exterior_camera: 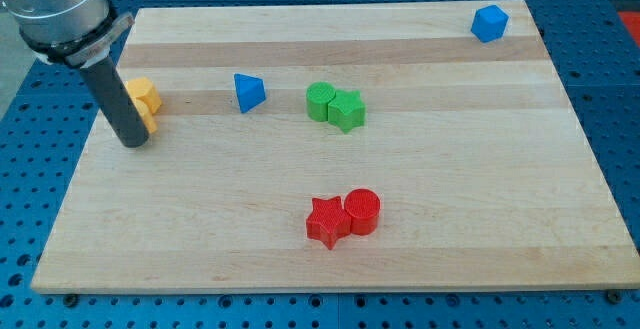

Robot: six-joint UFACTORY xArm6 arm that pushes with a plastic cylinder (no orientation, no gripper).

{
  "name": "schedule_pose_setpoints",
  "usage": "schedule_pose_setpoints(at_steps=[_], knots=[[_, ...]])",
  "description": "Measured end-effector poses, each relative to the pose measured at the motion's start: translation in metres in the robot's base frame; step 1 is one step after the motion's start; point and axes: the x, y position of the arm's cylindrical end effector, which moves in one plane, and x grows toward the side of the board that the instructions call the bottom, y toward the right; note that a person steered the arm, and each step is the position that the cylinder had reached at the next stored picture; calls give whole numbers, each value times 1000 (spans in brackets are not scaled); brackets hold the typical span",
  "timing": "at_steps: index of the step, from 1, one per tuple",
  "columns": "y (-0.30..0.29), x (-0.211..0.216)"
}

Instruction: Push the blue blocks to the top center

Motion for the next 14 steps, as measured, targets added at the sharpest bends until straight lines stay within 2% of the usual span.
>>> schedule_pose_setpoints(at_steps=[2,4,7,10,11,14], knots=[[1,-1],[55,10],[94,-53],[165,-61],[185,-77],[220,-159]])
